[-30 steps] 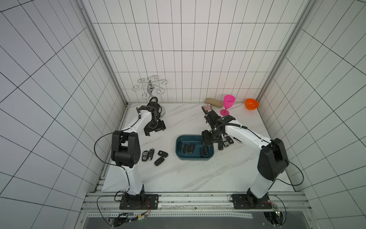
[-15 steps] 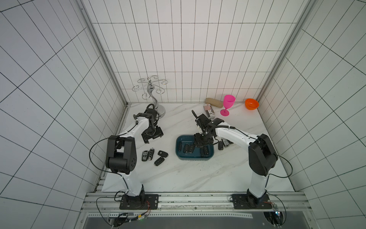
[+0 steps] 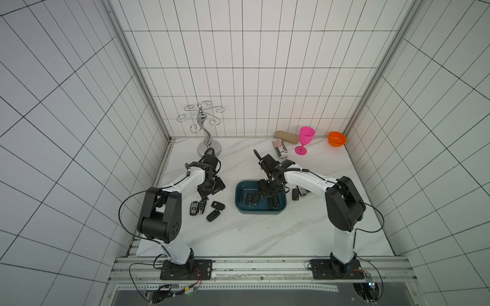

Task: Place the car key into the storage box
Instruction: Place the car key in the storage box.

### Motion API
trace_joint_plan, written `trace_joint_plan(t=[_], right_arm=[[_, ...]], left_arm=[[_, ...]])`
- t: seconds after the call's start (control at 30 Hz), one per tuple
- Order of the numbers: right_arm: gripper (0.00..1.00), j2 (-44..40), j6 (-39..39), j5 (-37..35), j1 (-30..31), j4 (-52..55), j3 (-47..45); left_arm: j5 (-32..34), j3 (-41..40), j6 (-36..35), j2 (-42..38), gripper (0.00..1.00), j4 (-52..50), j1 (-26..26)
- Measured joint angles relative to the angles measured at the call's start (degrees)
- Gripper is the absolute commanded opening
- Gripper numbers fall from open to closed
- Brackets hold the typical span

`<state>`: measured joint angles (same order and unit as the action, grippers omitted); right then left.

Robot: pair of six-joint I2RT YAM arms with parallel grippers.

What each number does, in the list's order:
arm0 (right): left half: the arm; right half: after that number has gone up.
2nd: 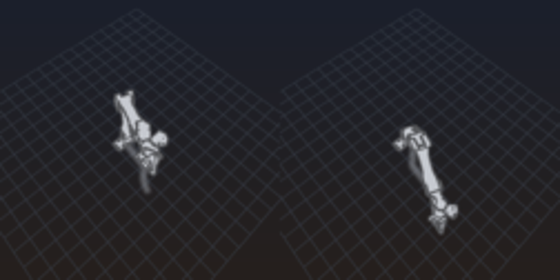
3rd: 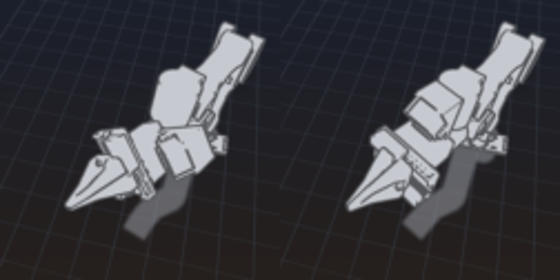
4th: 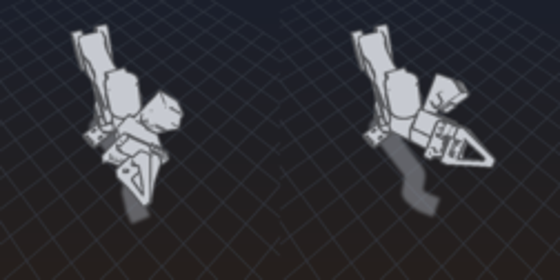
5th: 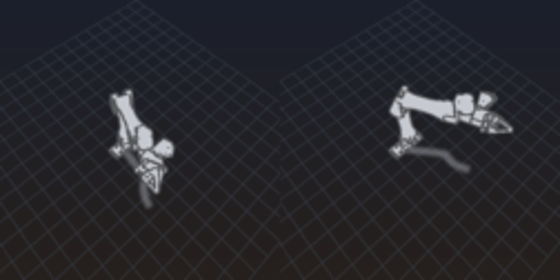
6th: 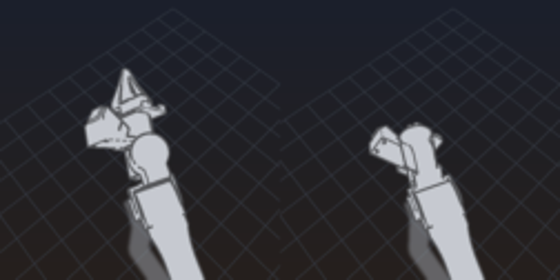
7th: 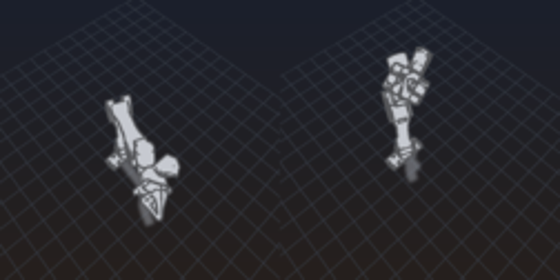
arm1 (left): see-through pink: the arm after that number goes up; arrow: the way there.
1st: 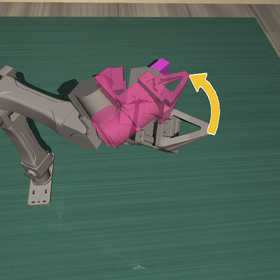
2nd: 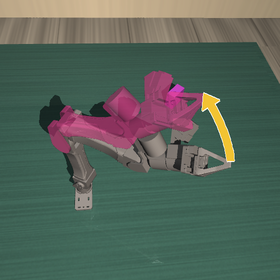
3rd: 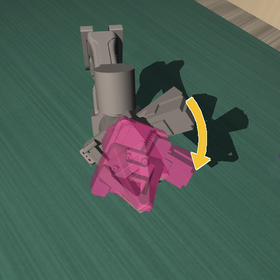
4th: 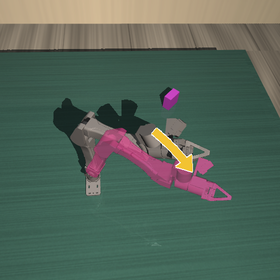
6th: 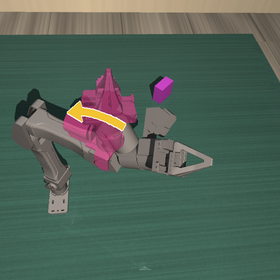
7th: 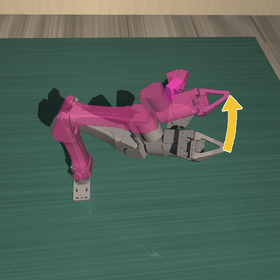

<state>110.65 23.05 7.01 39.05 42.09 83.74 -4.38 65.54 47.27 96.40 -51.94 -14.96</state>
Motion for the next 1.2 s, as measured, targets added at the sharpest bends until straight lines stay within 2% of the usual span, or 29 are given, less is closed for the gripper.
trace_joint_plan(t=[0.13, 0.47, 0.97, 1.2], right_arm=[[0.51, 0.2, 0.0, -0.1, 0.0, -1.1, 0.0], [0.52, 0.2, -0.4, -0.3, 0.0, -2.4, -0.6], [0.52, 2.8, -0.5, -0.6, 0.0, -3.4, -2.2], [0.56, 3.1, -0.5, -0.5, 0.0, -3.7, -2.2]], left_arm=[[-0.7, -0.6, 4.7, 0.2, 0.75, 2.1, -2.8], [-0.4, -3.4, 10.1, 0.4, 0.74, 4.5, -3.7], [0.7, -7.1, 11.3, -3.4, 0.74, 4.6, -3.7], [0.7, -8.8, 11.2, -3.5, 0.76, 4.5, -3.7]])
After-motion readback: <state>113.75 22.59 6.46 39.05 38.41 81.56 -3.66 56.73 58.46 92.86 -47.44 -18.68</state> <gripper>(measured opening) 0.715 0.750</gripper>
